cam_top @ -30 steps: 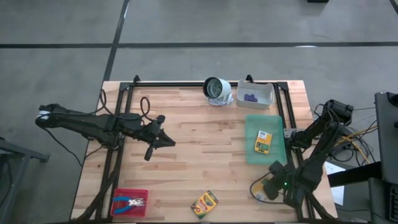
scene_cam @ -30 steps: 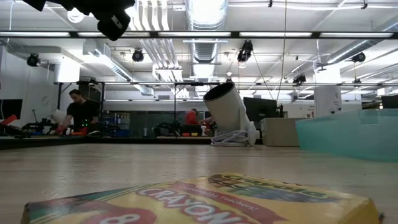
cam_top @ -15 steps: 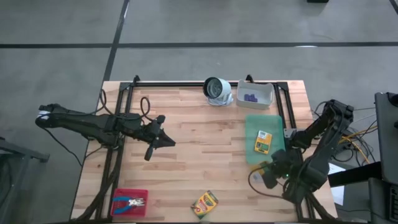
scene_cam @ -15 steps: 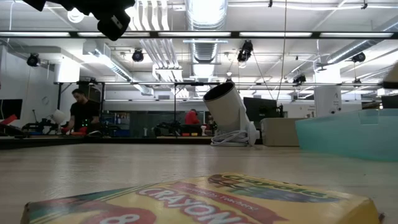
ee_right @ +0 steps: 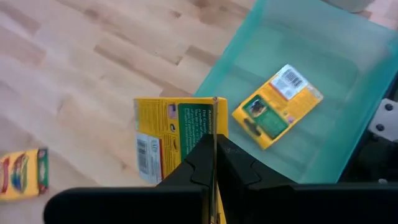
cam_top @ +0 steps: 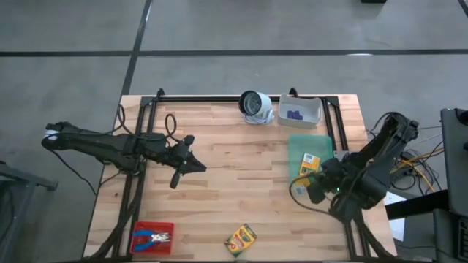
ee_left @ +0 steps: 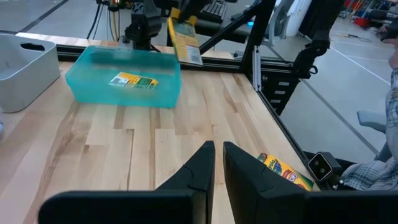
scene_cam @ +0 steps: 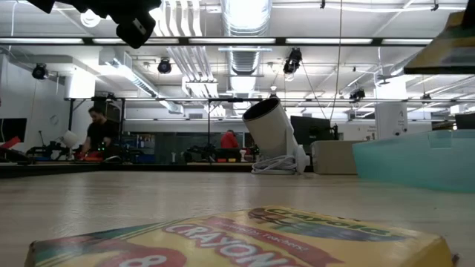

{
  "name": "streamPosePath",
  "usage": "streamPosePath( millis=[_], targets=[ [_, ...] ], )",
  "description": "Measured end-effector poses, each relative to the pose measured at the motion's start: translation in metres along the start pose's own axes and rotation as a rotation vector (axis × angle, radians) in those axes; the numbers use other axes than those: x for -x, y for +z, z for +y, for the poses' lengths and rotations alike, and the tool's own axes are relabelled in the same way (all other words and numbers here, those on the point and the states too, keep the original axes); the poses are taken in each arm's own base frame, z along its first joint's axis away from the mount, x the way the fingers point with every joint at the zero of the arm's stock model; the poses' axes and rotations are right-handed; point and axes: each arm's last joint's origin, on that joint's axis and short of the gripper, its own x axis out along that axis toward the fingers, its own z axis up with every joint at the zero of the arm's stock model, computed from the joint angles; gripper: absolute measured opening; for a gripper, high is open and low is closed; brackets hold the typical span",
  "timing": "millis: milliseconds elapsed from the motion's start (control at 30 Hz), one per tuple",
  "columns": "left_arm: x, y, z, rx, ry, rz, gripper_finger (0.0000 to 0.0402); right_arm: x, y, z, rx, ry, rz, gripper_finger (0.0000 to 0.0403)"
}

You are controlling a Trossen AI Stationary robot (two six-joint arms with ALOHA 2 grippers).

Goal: Pick & Place School Supplies
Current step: Put the crayon box into the green bin

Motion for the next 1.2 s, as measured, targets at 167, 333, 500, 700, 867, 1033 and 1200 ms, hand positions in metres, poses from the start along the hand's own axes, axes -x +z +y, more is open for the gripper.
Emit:
streamPosePath(
  millis=[167, 333, 500, 700, 867, 1033, 1200],
  targets=[
    [0.000, 0.000, 0.000, 0.000, 0.000, 0.000, 0.0037, -0.009, 0.016, -0.018, -0.052, -0.015, -0.001, 0.0008],
    [0.000, 0.000, 0.000, 0.000, 0.000, 0.000, 0.0037, -0.025, 0.028, -0.045, -0.113, -0.054, -0.001, 0.0008],
    [0.000, 0.000, 0.000, 0.000, 0.000, 0.000, 0.0037, -0.044, 0.034, -0.070, -0.179, -0.129, 0.041, 0.0008],
    [0.000, 0.000, 0.000, 0.000, 0.000, 0.000, 0.0037, -0.063, 0.036, -0.084, -0.238, -0.215, 0.046, 0.0008],
    [0.000, 0.000, 0.000, 0.000, 0.000, 0.000, 0.0037, -0.073, 0.036, -0.082, -0.261, -0.241, 0.046, 0.0008],
    [0.000, 0.000, 0.000, 0.000, 0.000, 0.000, 0.0037, -0.079, 0.037, -0.077, -0.217, -0.254, 0.055, 0.0008],
    [0.000, 0.000, 0.000, 0.000, 0.000, 0.000, 0.0037, -0.085, 0.038, -0.070, -0.061, -0.259, 0.106, 0.0008]
  ],
)
